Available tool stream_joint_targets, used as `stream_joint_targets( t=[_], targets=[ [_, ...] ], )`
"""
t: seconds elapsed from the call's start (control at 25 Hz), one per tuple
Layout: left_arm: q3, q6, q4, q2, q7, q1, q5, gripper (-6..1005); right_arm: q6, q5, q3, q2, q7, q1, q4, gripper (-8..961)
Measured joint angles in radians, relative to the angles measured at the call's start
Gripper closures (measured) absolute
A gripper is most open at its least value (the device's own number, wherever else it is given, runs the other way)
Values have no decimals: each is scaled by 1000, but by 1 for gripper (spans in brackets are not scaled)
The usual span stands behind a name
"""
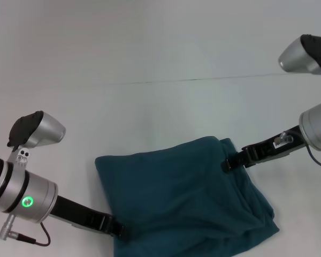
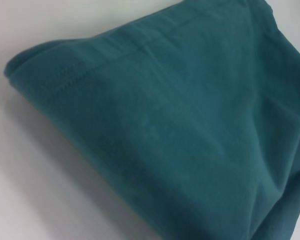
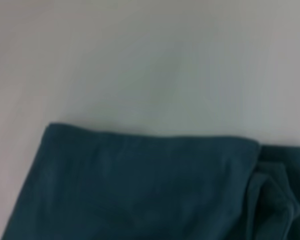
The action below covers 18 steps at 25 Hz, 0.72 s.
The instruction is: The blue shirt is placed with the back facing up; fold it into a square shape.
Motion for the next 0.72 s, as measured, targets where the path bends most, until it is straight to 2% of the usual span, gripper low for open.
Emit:
stream_joint_targets(
  t=[0.52, 0.72],
  targets=[
    [1, 3, 0, -1, 1, -2, 3, 850, 72, -16, -87, 1, 19, 16, 88, 263],
    [1, 3, 0, -1, 1, -1, 3, 847, 90, -16, -100, 0, 19, 30, 133, 335]
  ],
)
